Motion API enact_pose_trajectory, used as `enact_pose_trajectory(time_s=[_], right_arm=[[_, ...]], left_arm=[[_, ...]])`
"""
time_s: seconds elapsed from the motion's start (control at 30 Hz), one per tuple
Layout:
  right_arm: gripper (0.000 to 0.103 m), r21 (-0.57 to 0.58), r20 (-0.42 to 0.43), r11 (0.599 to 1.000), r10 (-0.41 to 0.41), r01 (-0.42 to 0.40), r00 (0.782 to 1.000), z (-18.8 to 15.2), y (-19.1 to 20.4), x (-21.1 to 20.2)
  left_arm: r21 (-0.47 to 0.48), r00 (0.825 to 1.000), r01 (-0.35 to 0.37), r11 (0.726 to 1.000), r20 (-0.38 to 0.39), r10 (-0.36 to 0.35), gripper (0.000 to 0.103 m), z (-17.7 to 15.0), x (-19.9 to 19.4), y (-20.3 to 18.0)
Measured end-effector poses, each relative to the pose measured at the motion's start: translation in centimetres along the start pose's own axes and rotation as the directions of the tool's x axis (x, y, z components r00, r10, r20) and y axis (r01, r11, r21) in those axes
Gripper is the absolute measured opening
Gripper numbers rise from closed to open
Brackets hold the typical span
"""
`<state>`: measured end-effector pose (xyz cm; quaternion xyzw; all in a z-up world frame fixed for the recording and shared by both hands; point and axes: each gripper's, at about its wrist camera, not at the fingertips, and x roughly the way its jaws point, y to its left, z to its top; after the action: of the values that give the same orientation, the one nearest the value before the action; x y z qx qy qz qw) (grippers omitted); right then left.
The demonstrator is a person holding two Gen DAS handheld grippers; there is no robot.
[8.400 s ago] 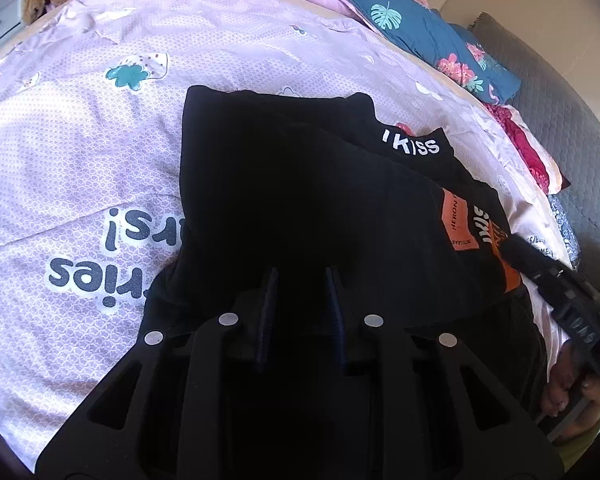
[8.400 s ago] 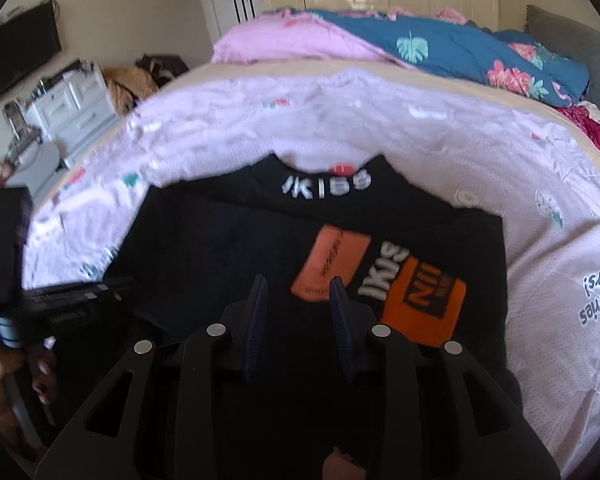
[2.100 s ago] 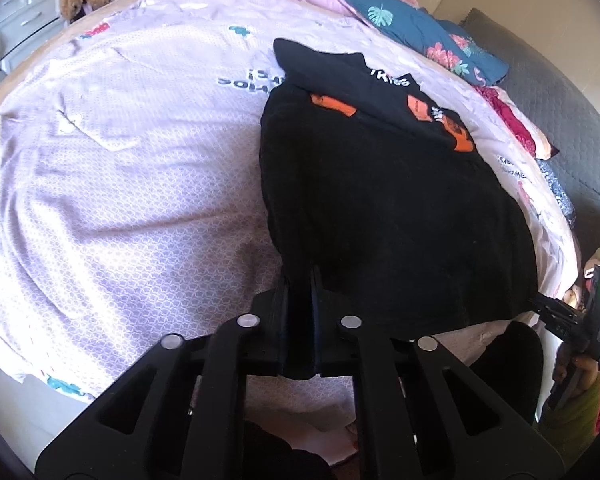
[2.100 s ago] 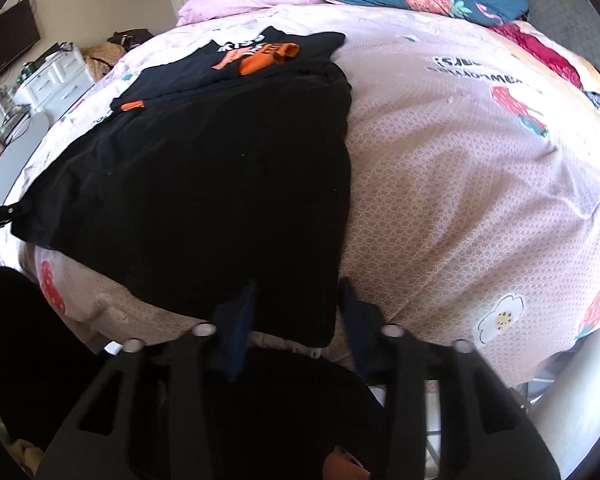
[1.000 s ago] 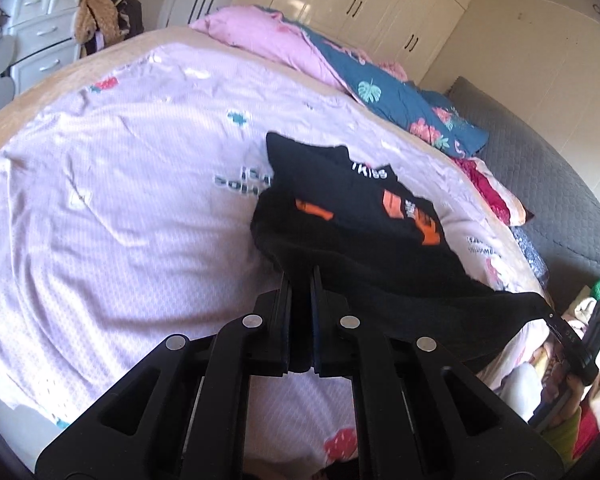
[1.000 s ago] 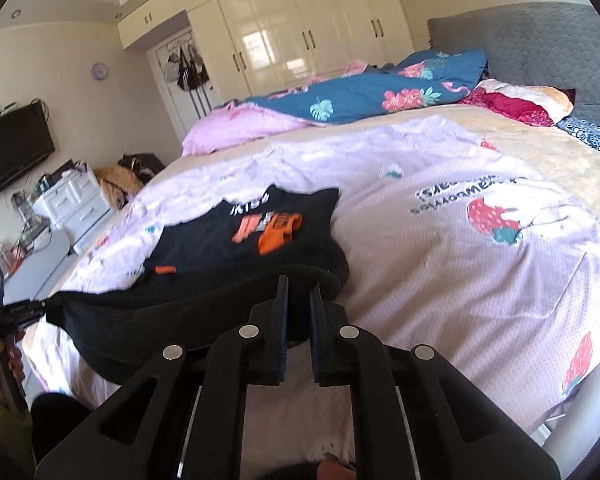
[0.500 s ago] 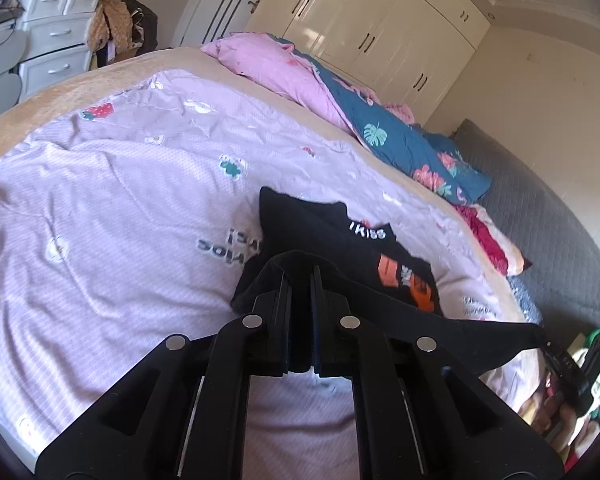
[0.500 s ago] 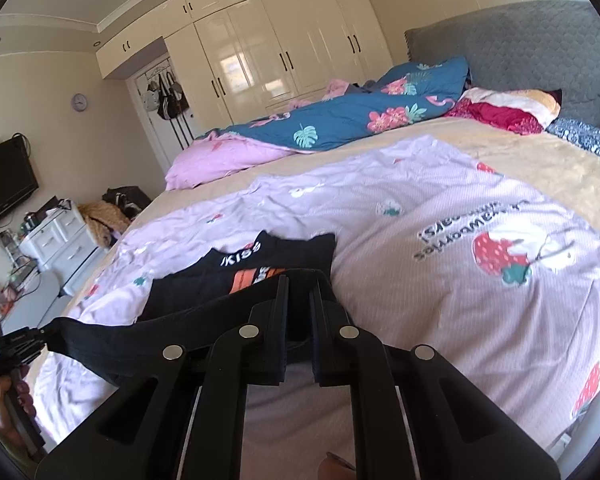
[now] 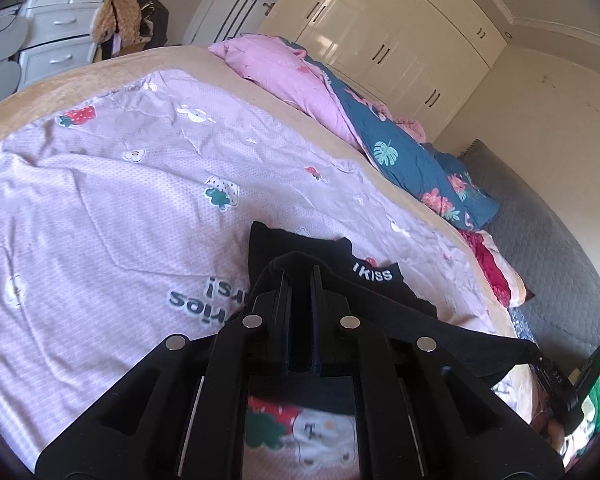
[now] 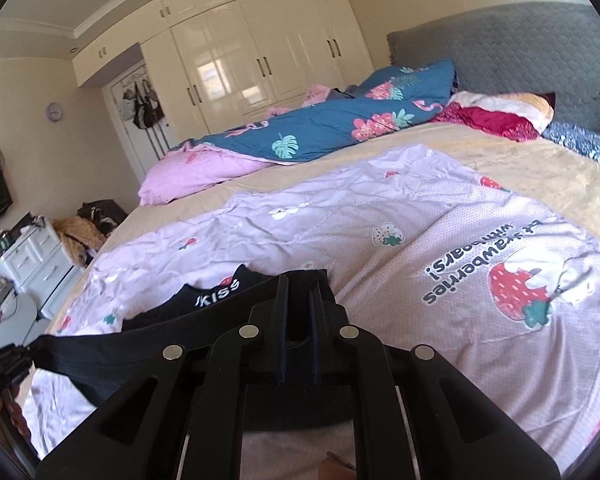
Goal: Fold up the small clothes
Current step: 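Lift the hem with both grippers and fold it up onto the collar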
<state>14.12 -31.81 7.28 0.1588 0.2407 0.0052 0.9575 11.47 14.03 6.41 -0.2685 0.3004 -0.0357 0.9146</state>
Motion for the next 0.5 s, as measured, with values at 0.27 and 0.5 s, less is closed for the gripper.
enact_pose_trajectory(time_s=[0.27,0.5], right_arm=[[0.008,0.021,-0.014,1.000,-0.006,0.006,1.000,0.4,0.5,4.0],[0.008,0.014,-0.042,0.999,-0.052,0.052,0.998,0.1,0.1,7.6]], left_arm=[[0.029,0.998,-0.057,0.998,-0.006,0.057,0.002,0.7,3.5,0.7],[0.070,0.995,-0.100,0.993,-0.003,0.100,0.002,1.0,6.7,0.9]])
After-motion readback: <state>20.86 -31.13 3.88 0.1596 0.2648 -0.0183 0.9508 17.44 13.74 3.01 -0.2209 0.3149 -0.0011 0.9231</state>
